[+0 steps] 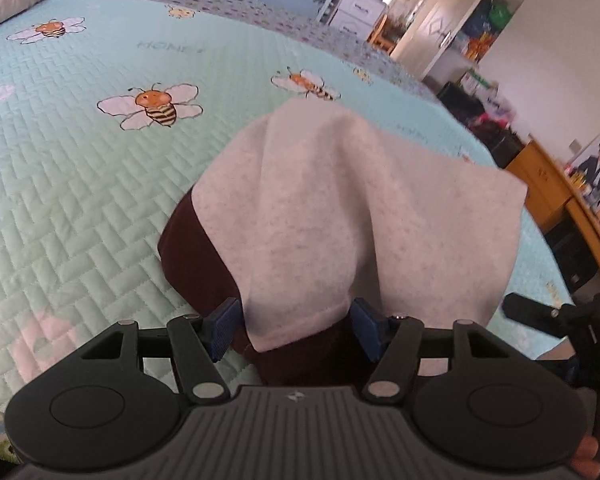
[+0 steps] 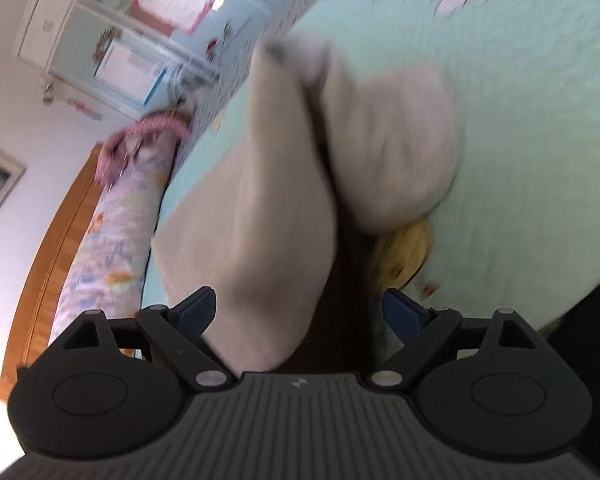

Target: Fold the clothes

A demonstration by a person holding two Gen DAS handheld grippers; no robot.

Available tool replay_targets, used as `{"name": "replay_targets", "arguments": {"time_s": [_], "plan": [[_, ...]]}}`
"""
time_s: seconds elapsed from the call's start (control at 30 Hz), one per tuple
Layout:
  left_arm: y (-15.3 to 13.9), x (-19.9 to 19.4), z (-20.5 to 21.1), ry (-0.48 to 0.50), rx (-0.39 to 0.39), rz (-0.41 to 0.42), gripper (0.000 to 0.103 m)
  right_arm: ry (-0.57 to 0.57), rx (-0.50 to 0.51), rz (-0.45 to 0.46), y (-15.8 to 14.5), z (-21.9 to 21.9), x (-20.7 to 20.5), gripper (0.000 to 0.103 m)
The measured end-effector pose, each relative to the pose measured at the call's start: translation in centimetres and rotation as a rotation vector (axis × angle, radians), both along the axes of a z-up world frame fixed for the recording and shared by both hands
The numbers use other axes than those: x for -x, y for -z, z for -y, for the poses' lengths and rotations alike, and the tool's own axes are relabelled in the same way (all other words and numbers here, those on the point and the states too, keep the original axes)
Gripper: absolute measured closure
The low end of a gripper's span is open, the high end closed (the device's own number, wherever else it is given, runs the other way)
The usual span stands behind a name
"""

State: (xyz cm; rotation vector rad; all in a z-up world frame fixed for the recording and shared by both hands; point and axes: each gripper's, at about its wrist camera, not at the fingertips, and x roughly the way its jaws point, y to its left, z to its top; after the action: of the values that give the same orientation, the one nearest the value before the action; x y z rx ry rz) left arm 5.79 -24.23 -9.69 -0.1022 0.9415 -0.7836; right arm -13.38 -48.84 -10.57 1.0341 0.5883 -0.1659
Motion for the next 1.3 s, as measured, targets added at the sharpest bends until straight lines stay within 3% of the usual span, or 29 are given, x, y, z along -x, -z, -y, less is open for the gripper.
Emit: {"name": "replay_targets", "arguments": {"time_s": [0.07,0.23,0.27,0.33,0.43,0.53,0.57,0.63,0.67,0.9,1.1,1.3], "plan": [[0.0,0.2,0.0,0.005,-0.011,0.006,0.04,-0.039,0.01,-0.005,0.6,-1.0,-1.5,0.013],[-0.7,0.4,0.2,0.007,-0.042,0.029,0.04,-0.052,0.114,0.022,-1.7,-1.3,-4.3,0.069],[-1.0,0.3,0.3,0.007,-0.045,0.039,0.04,-0.034,0.163,0.059,-3.2,-0.9,-4.6,0.078],[-1.9,0.1,0.8,0.01,-0.039,0.063,0.04,0.018,0.243,0.134,-6.1,0.5,-5.4,0.081],[-2.7,-0.1,1.7,0.017,-0.048,0.095,0.039,0.136,0.286,0.228,-10.3,3.3,-5.0,0.082],[-3.0,0.0,2.8,0.026,-0.076,0.121,0.039,0.184,0.243,0.23,-11.3,5.3,-4.6,0.074],[-3.0,0.0,3.2,0.029,-0.085,0.13,0.039,0.187,0.223,0.216,-10.9,5.5,-4.2,0.064],[-3.2,0.0,3.9,0.035,-0.104,0.147,0.039,0.174,0.209,0.169,-9.0,4.5,-3.4,0.027],[-3.3,0.0,4.3,0.038,-0.113,0.156,0.039,0.167,0.203,0.145,-8.1,4.0,-2.9,0.025],[-2.4,0.1,5.2,0.062,-0.158,0.156,0.039,0.102,0.13,-0.059,-0.5,0.7,-0.1,0.025],[-1.6,0.2,5.8,0.076,-0.189,0.15,0.037,0.075,0.119,-0.07,0.0,0.1,-1.5,0.019],[-0.9,0.2,6.4,0.088,-0.213,0.145,0.034,0.064,0.185,-0.073,-0.2,-0.2,-2.3,0.018]]}}
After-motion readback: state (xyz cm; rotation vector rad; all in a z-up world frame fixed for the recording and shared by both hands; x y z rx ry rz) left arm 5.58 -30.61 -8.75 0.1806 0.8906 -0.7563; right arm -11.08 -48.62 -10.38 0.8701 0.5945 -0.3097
